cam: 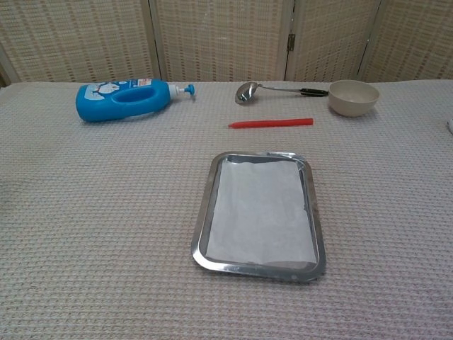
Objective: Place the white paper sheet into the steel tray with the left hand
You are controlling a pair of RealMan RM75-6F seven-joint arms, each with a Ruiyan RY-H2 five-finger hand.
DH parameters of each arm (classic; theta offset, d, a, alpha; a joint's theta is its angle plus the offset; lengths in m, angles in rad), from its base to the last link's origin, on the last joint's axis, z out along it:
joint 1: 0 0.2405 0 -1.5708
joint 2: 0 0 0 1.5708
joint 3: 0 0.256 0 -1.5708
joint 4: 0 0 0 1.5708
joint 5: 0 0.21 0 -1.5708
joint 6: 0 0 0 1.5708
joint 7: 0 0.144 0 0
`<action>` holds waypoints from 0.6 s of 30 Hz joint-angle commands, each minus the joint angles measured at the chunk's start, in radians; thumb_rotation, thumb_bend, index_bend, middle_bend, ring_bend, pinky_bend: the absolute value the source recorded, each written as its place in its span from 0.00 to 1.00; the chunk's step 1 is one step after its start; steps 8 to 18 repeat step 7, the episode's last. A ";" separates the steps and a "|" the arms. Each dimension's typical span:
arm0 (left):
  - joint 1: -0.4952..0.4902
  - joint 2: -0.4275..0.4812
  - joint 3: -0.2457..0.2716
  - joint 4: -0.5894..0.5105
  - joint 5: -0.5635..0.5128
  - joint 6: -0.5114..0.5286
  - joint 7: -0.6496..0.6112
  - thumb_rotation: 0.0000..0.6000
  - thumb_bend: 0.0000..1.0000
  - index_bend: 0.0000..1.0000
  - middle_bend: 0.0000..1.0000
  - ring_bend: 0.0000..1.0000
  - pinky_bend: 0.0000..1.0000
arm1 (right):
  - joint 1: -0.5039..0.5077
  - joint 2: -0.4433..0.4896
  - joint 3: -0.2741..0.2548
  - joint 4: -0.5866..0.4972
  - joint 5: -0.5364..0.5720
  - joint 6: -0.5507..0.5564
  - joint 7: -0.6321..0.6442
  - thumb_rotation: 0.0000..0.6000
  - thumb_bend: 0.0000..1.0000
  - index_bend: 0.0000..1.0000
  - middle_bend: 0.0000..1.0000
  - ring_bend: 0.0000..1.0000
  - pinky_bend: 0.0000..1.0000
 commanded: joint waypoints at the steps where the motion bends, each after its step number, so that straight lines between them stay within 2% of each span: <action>1: 0.019 0.036 0.005 -0.019 0.002 -0.017 -0.009 0.84 0.24 0.09 0.08 0.00 0.04 | 0.013 -0.020 0.006 0.000 0.016 -0.030 -0.036 1.00 0.32 0.00 0.00 0.00 0.00; 7: 0.029 0.058 -0.018 -0.049 -0.039 -0.081 0.007 0.84 0.23 0.09 0.08 0.00 0.04 | 0.024 -0.032 0.003 0.003 0.021 -0.053 -0.057 1.00 0.32 0.00 0.00 0.00 0.00; 18: 0.029 0.058 -0.018 -0.049 -0.039 -0.081 0.007 0.84 0.23 0.09 0.08 0.00 0.04 | 0.024 -0.032 0.003 0.003 0.021 -0.053 -0.057 1.00 0.32 0.00 0.00 0.00 0.00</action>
